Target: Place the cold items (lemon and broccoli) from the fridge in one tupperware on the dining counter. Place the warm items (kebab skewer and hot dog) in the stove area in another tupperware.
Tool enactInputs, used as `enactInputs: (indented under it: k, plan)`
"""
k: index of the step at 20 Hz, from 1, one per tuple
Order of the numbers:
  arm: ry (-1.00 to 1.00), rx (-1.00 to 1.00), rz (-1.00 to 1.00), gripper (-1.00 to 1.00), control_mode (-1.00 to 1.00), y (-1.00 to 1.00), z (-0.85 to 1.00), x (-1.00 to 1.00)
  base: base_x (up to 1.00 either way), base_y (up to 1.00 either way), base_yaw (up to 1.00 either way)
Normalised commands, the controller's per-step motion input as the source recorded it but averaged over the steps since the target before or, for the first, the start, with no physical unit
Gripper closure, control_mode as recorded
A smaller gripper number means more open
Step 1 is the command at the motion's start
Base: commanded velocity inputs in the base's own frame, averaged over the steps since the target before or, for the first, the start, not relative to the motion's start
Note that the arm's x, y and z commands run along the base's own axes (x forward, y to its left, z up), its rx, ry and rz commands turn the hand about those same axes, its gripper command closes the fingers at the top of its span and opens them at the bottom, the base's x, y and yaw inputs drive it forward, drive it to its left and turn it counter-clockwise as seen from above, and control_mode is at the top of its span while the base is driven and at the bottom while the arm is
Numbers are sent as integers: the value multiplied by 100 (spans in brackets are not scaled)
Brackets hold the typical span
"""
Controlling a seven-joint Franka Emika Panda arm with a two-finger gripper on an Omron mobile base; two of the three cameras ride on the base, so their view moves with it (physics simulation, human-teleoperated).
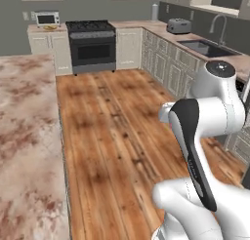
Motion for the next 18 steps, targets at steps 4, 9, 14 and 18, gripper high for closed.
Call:
enactInputs:
  k: [4,9,14,18]
  plan:
    - [0,0,0,100,100,0,0,0,-72,-24,41]
    - [0,0,0,100,100,0,0,0,-80,-41,26]
    - [0,0,0,100,100,0,0,0,-85,-44,12]
    - [0,0,0,100,100,0,0,0,-99,-21,1]
